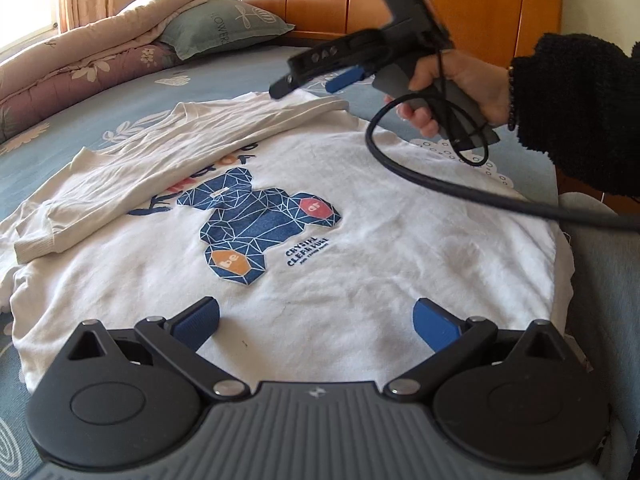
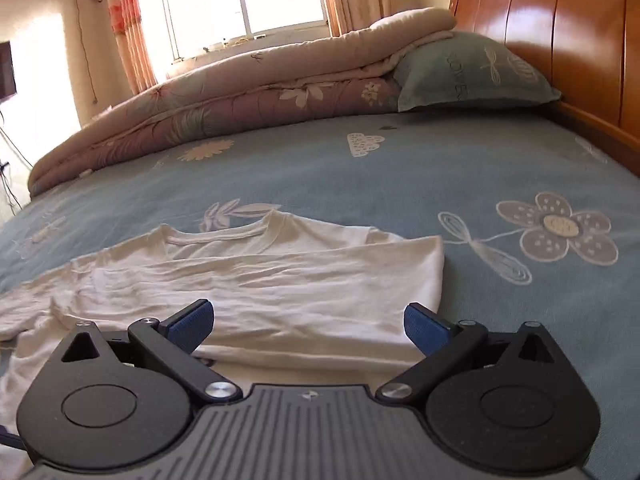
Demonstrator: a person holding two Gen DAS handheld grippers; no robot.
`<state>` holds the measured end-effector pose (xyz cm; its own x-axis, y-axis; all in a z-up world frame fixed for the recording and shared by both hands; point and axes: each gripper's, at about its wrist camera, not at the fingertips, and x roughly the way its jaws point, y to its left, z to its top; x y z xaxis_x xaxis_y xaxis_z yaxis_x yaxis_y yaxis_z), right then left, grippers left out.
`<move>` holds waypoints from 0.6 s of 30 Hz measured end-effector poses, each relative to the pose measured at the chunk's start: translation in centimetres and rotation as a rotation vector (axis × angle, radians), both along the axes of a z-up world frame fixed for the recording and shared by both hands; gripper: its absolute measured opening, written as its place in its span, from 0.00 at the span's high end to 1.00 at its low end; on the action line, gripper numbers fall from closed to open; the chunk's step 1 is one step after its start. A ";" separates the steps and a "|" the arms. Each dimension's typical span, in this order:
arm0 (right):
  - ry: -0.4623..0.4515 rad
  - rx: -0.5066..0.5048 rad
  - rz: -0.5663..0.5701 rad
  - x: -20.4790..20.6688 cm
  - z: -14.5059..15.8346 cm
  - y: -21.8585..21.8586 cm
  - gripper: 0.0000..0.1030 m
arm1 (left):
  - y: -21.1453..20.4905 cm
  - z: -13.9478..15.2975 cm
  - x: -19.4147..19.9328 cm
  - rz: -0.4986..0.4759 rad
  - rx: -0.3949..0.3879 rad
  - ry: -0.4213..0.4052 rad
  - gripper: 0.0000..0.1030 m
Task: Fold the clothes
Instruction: 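Press the folded side edge flat along the body with the right gripper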
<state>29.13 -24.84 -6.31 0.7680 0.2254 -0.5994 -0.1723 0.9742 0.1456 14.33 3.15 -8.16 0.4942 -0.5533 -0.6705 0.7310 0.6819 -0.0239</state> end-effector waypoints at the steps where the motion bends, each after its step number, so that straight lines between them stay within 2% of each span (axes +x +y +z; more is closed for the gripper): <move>1: 0.076 0.004 -0.027 0.5 -1.1 0.0 0.00 | 0.1 0.0 0.0 0.004 0.001 -0.001 0.01; 2: 0.097 0.003 -0.034 0.1 -2.0 0.1 0.00 | 0.3 0.1 0.0 0.010 0.001 -0.001 0.01; 6: 0.052 -0.057 0.021 -2.8 -1.9 1.2 0.00 | 1.1 -0.1 0.6 0.059 0.009 0.008 0.01; 11: -0.066 -0.004 0.020 -2.3 0.5 1.8 0.00 | 1.3 -0.3 0.9 0.081 0.022 0.016 0.01; 14: -0.073 -0.001 0.061 -1.6 0.2 2.7 0.00 | 1.3 -0.4 1.0 0.080 0.022 0.019 0.01; 18: -0.134 -0.081 0.077 -2.6 0.2 3.7 0.00 | 1.3 -0.6 1.3 0.077 0.018 0.020 0.01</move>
<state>26.50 -21.18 -6.09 0.8247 0.2423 -0.5110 -0.2600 0.9649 0.0380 15.58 4.41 -8.73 0.5213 -0.5016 -0.6904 0.6756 0.7368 -0.0252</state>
